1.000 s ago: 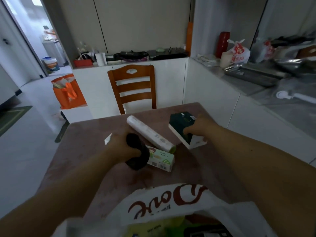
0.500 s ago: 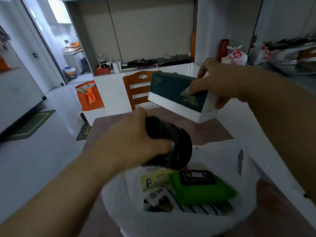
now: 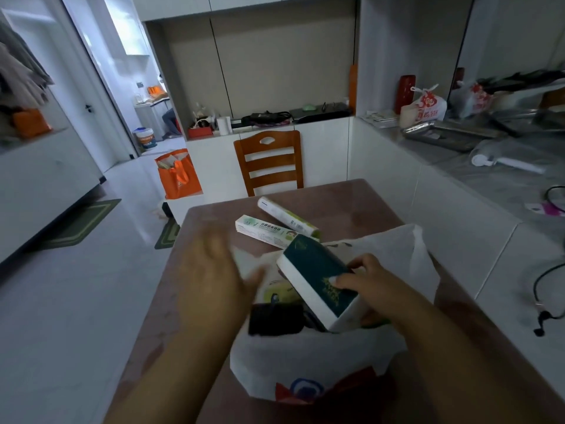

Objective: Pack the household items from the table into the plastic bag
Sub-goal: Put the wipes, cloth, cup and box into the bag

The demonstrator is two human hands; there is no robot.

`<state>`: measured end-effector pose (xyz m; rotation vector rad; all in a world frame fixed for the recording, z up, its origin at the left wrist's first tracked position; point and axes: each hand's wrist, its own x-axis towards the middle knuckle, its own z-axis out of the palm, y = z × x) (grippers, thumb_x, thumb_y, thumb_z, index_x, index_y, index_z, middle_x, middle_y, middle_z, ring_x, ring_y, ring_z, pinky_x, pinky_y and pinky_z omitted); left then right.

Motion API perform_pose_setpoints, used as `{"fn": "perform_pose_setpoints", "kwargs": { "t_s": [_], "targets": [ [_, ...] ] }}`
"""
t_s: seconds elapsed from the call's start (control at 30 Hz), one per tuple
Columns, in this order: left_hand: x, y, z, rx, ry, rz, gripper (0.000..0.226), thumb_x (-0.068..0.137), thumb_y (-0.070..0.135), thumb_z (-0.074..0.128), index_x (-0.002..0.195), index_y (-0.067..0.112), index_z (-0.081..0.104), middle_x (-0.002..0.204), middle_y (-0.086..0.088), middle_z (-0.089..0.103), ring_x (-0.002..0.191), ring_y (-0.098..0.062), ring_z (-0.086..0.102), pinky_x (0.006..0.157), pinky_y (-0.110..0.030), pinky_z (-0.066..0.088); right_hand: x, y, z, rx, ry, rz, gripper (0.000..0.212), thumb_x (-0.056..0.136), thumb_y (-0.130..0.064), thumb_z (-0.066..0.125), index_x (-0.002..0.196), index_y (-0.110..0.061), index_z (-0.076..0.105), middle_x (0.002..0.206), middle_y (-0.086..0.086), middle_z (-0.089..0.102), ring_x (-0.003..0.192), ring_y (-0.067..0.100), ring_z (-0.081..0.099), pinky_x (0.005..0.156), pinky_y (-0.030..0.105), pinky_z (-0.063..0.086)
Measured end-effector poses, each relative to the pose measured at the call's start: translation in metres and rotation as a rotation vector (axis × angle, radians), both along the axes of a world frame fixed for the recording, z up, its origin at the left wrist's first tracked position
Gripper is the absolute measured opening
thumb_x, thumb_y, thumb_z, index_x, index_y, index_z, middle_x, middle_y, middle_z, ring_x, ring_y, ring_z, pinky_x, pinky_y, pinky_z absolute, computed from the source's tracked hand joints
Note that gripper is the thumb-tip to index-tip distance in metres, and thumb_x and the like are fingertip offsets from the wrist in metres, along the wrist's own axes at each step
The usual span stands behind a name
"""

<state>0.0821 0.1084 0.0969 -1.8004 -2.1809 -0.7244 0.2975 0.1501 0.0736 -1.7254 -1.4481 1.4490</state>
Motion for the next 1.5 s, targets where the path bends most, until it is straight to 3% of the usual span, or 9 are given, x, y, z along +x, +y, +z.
{"fn": "perform_pose_setpoints", "kwargs": {
  "t_s": [0.1,0.2,0.3,0.5,0.77,1.0,1.17,1.33,1.5],
  "targets": [
    [-0.017,0.002,-0.004,-0.062,-0.109,0.326,0.088,0.064,0.047,0.079,0.129,-0.002,0.044,0.129,-0.028,0.053,0.116,-0.043,0.051,0.091,-0.048,0.045,-0.005,-0.004,-0.003,0.075,-0.082,0.063,0.062,0.067,-0.051,0.068,0.119,-0.030,0.043,0.112,0.001,0.059,0.095,0.023,0.061,0.082,0.044,0.057],
    [-0.016,0.009,-0.001,-0.253,-0.619,0.156,0.029,0.087,0.023,0.064,0.099,-0.003,0.065,0.084,-0.014,0.071,0.080,-0.030,0.068,0.073,-0.033,0.052,-0.013,-0.001,0.006,0.195,-0.238,0.170,0.059,0.068,-0.046,0.070,0.122,-0.034,0.048,0.110,-0.004,0.060,0.094,0.016,0.060,0.084,0.034,0.052],
    [-0.019,0.010,0.009,-0.198,-0.983,0.122,0.023,0.091,0.014,0.060,0.104,-0.005,0.064,0.072,-0.011,0.066,0.061,-0.023,0.062,0.067,-0.035,0.054,-0.024,0.008,0.018,0.289,-0.411,0.285,0.063,0.063,-0.046,0.071,0.122,-0.033,0.054,0.112,-0.004,0.060,0.095,0.016,0.059,0.082,0.033,0.053],
    [-0.020,-0.028,0.003,-0.653,-0.372,0.125,0.073,0.073,0.043,0.076,0.130,0.013,0.042,0.117,-0.004,0.060,0.087,-0.015,0.051,0.072,-0.026,0.042,-0.034,0.019,0.023,0.365,-0.549,0.449,0.072,0.058,-0.043,0.075,0.127,-0.037,0.055,0.129,0.000,0.055,0.109,0.020,0.054,0.087,0.033,0.053],
    [-0.040,0.000,0.061,0.038,-0.949,-0.095,0.028,0.095,0.012,0.052,0.123,0.018,0.053,0.105,-0.008,0.065,0.063,-0.015,0.062,0.046,-0.019,0.051,-0.082,0.042,0.012,0.461,-0.626,0.642,0.064,0.066,-0.024,0.081,0.126,-0.031,0.059,0.130,-0.001,0.054,0.121,0.021,0.049,0.104,0.040,0.042],
    [-0.040,0.006,0.057,-0.155,-0.919,-0.075,0.022,0.094,0.022,0.054,0.114,0.014,0.058,0.095,-0.013,0.067,0.070,-0.022,0.068,0.047,-0.019,0.055,-0.072,0.055,0.028,0.398,-0.578,0.643,0.037,0.083,-0.026,0.070,0.119,-0.023,0.067,0.131,-0.001,0.060,0.115,0.017,0.055,0.098,0.028,0.044],
    [-0.058,0.030,0.076,-0.180,-0.519,-0.014,0.040,0.091,0.057,0.037,0.101,0.022,0.057,0.094,-0.003,0.064,0.075,-0.019,0.060,0.076,-0.038,0.054,-0.056,0.076,0.064,0.430,-0.535,0.538,0.024,0.085,-0.025,0.065,0.107,-0.017,0.073,0.108,0.003,0.070,0.094,0.015,0.063,0.082,0.028,0.051],
    [-0.062,0.105,0.081,-0.244,-0.701,-0.059,0.046,0.095,0.050,0.039,0.106,0.011,0.059,0.098,-0.009,0.065,0.074,-0.021,0.061,0.066,-0.032,0.052,-0.053,0.159,0.084,0.395,-0.546,0.323,0.032,0.087,-0.031,0.062,0.105,-0.006,0.069,0.101,0.011,0.073,0.090,0.025,0.069,0.089,0.040,0.055],
    [-0.051,0.191,0.035,-0.506,-0.983,-0.092,0.035,0.096,0.033,0.049,0.110,0.004,0.062,0.091,-0.011,0.070,0.073,-0.024,0.069,0.078,-0.040,0.060,-0.073,0.233,0.048,0.365,-0.654,0.312,0.048,0.083,-0.045,0.063,0.114,-0.009,0.061,0.094,0.001,0.062,0.084,0.019,0.060,0.072,0.030,0.049]
  ]
}}
